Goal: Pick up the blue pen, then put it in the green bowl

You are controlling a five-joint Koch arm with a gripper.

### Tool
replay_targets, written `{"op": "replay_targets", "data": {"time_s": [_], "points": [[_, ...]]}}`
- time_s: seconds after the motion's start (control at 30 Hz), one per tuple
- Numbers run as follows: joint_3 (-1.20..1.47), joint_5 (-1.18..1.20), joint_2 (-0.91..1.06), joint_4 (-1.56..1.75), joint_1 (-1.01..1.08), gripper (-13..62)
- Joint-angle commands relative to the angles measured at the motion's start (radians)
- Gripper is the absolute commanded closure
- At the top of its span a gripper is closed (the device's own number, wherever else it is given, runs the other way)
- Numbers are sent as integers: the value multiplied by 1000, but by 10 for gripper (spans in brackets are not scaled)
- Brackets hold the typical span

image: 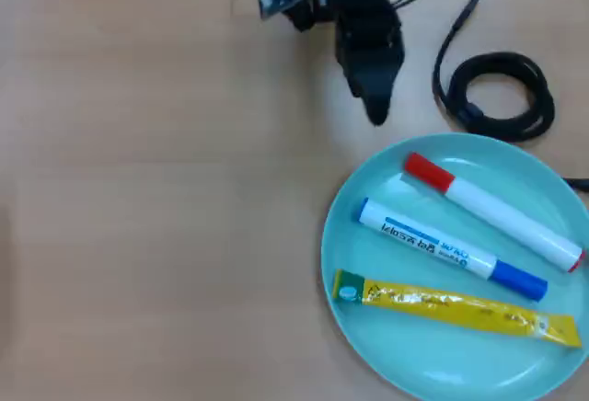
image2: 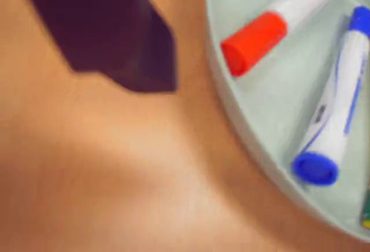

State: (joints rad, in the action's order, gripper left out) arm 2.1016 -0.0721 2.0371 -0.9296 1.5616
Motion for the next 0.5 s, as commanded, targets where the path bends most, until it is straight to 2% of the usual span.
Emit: {"op": "replay_targets", "data": {"time_s": [0.0,0.2,0.47], "points": [[21,-17,41,178,41,-4],[264,-55,97,419,78,-4],[494,-57,155,548,132,-4]]}}
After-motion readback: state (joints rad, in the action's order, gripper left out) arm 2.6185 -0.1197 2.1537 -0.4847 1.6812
